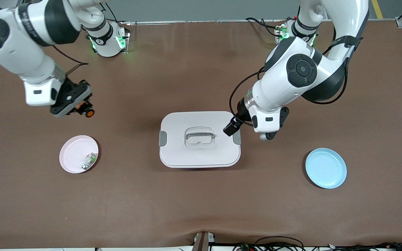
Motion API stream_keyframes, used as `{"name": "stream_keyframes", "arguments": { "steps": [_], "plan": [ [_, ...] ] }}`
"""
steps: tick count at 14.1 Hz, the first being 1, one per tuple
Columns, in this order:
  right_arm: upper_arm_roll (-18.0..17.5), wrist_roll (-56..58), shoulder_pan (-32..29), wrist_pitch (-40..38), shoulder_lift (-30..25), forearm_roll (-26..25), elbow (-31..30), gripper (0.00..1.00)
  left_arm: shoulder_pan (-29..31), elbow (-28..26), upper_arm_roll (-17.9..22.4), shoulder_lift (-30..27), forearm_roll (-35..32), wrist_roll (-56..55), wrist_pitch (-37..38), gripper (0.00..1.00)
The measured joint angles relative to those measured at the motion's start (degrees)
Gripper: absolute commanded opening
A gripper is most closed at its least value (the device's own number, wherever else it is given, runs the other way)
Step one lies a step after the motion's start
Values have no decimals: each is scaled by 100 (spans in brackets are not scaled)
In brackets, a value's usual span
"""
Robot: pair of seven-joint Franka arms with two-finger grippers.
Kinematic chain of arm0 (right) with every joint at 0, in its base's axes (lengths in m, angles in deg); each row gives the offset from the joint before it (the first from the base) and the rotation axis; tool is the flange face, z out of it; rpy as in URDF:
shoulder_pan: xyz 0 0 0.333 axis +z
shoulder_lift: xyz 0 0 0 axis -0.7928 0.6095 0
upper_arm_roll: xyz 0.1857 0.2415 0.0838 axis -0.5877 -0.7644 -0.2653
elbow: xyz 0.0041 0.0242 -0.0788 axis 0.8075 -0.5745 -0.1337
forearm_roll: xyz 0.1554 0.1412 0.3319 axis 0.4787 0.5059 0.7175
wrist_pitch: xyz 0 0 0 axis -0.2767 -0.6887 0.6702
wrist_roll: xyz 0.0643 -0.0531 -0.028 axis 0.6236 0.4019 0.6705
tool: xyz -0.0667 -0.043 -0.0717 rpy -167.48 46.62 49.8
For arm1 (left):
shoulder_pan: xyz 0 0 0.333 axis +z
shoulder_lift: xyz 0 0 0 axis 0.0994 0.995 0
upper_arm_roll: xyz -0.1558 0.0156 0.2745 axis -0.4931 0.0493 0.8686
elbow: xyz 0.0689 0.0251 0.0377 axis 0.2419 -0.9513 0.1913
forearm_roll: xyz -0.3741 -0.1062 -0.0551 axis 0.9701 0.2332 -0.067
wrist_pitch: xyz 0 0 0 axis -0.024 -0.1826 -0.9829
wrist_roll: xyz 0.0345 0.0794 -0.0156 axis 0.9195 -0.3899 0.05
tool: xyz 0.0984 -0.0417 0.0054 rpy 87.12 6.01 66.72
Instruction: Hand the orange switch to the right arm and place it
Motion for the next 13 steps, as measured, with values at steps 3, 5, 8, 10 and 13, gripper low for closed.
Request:
{"name": "stream_keyframes", "arguments": {
  "steps": [3, 5, 8, 10, 13],
  "plan": [
    [-4, 1357, -547, 420, 308, -80, -52, 5, 284, 4, 4, -214, -23, 711, 120, 100],
    [-6, 2287, -930, 881, 677, -90, -69, 5, 509, 5, 9, -357, -62, 1326, 241, 100],
    [-6, 3294, -1347, 1270, 1247, -97, 20, 4, 914, 7, 15, -546, -94, 2256, 786, 100],
    [-7, 3782, -1436, 1320, 1631, -100, 213, 4, 1206, 7, 20, -649, -185, 2966, 1201, 100],
    [-9, 4205, -1482, 1577, 2224, -103, 531, 4, 1552, 9, 27, -802, -646, 3638, 1715, 100]
  ]
}}
